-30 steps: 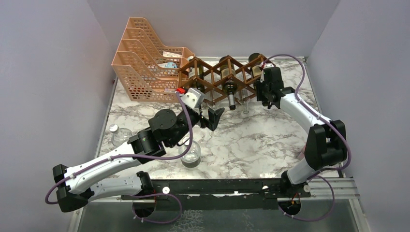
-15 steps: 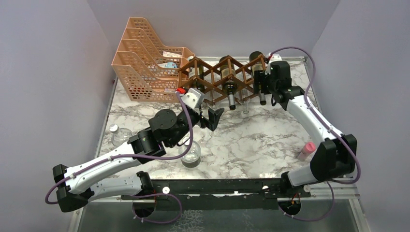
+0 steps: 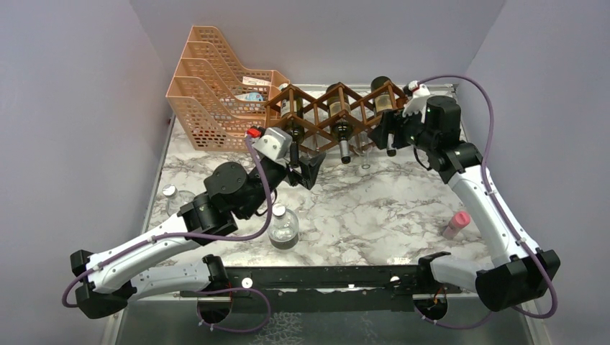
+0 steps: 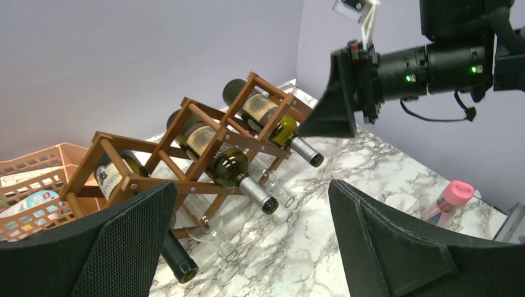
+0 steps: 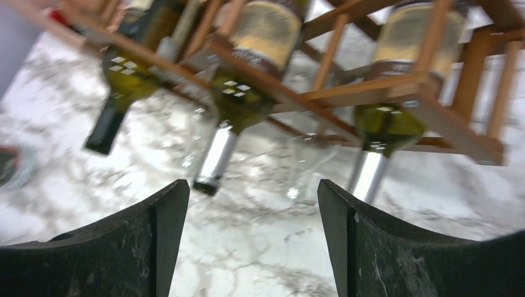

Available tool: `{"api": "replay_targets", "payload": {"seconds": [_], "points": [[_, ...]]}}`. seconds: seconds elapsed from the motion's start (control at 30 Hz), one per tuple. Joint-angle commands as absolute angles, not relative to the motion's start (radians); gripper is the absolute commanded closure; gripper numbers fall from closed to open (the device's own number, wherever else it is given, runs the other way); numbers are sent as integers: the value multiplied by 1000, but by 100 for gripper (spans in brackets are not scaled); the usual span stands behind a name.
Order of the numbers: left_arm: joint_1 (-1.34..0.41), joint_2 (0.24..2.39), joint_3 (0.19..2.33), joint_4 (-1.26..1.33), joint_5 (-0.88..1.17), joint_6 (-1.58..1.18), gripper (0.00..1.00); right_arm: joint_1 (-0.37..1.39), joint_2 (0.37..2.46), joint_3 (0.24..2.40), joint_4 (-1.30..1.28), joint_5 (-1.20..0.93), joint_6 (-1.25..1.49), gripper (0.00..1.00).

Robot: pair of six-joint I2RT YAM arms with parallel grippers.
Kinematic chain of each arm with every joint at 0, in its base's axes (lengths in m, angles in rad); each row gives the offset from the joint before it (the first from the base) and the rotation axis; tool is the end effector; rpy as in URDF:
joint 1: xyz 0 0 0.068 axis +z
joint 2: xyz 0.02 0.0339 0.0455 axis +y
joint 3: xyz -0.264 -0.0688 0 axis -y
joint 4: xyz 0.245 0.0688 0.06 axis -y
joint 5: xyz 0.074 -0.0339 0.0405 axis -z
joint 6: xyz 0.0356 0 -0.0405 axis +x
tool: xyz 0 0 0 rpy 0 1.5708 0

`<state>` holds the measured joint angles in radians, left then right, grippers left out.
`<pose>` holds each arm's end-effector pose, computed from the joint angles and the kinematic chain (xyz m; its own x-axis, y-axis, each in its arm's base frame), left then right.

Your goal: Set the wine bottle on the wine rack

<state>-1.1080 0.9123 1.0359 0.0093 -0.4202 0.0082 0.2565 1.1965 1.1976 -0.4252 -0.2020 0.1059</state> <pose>0.1022 -0.1723 0.4262 0.0644 -0.1123 -0.9916 0.6359 0.7704 -0.0459 0.2571 0.0748 0.3747 -0.4408 -0.0086 -0.8976 -0.3810 0.9072 0.1784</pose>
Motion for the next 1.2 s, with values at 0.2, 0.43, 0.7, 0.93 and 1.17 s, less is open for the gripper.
{"api": "replay_targets", "payload": {"seconds": [0.2, 0.43, 0.7, 0.93, 1.17], "points": [[-1107, 822, 1060, 17, -505, 37, 1, 394, 1107, 1113, -390, -545, 159, 25], [-1107, 772, 1067, 11, -545, 38, 1, 646, 1109, 1090, -299, -436, 159, 31], [-1106, 724, 1074, 6, -597, 44, 1, 886, 1147, 1068, -168, -312, 103, 32], [-1107, 695, 1064, 15, -636, 55, 1, 1080, 1230, 1101, -141, -205, 11, 30], [-1106, 677, 1054, 28, -675, 64, 1, 1187, 1352, 1143, -147, -98, -50, 27]]}}
